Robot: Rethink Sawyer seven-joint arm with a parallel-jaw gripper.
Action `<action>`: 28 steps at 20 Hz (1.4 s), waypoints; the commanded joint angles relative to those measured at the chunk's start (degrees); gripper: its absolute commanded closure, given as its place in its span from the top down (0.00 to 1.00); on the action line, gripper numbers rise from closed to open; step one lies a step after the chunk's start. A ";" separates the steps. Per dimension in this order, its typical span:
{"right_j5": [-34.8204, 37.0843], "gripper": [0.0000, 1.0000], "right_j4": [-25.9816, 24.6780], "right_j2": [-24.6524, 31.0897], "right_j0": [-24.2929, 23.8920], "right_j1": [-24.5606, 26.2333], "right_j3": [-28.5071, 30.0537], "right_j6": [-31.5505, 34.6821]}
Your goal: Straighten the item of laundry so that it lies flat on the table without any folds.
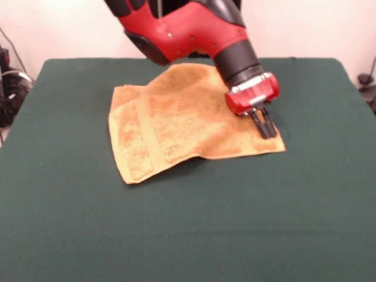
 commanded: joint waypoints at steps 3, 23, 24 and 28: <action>3.58 0.00 10.38 0.86 6.57 5.93 -13.13 11.74; -3.69 0.00 18.89 -1.13 10.71 5.84 -13.78 11.17; -5.62 0.00 18.95 -1.03 10.70 6.03 -13.74 11.29; -6.71 0.00 19.70 -1.09 11.23 6.56 -14.44 10.96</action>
